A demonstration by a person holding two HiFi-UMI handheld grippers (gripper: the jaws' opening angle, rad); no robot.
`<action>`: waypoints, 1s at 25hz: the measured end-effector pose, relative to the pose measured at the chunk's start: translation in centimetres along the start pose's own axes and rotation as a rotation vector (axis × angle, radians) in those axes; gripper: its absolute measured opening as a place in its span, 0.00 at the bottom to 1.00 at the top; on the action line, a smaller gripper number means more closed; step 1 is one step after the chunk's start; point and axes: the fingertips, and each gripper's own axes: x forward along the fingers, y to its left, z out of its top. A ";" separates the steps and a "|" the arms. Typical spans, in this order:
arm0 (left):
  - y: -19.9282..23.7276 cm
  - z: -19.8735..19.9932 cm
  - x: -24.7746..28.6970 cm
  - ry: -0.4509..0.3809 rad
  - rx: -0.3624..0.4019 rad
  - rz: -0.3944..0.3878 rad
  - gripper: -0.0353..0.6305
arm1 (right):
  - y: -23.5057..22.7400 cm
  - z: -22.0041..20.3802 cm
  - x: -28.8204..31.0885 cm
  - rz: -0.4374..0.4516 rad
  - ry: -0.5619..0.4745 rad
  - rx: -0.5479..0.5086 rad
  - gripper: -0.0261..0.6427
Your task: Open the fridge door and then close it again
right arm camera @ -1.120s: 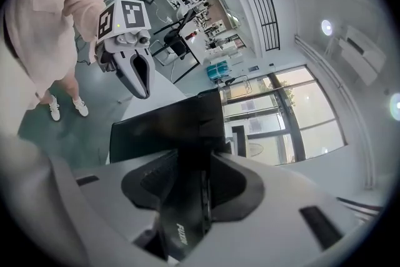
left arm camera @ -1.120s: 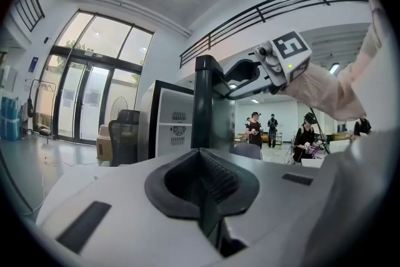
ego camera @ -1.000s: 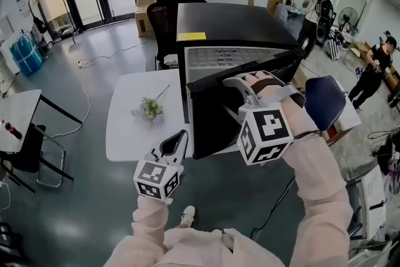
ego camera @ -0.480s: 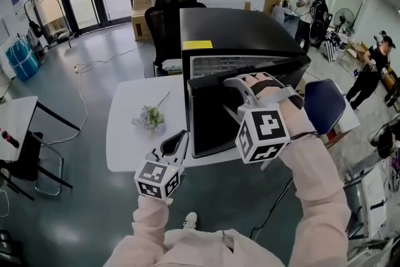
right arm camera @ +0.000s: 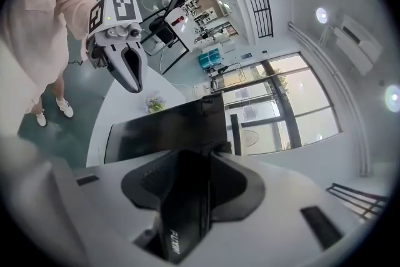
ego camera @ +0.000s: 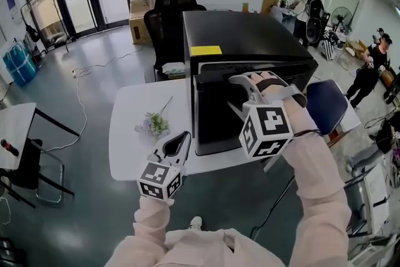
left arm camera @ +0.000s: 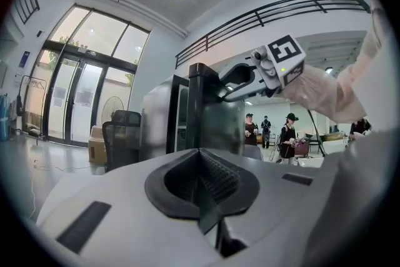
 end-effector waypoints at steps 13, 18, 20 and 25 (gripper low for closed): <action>2.3 -0.7 0.5 0.008 -0.008 -0.042 0.07 | -1.5 -0.4 2.7 -0.029 0.033 0.037 0.28; 2.9 -0.9 0.5 0.017 0.003 -0.040 0.07 | -2.2 -0.6 3.8 -0.036 0.045 0.052 0.28; 3.2 -0.9 0.4 0.016 -0.001 -0.035 0.07 | -2.3 -0.6 3.7 -0.036 0.035 0.060 0.29; 3.6 -0.8 0.3 0.018 0.009 -0.032 0.07 | -2.3 -0.6 3.8 -0.054 0.040 0.053 0.29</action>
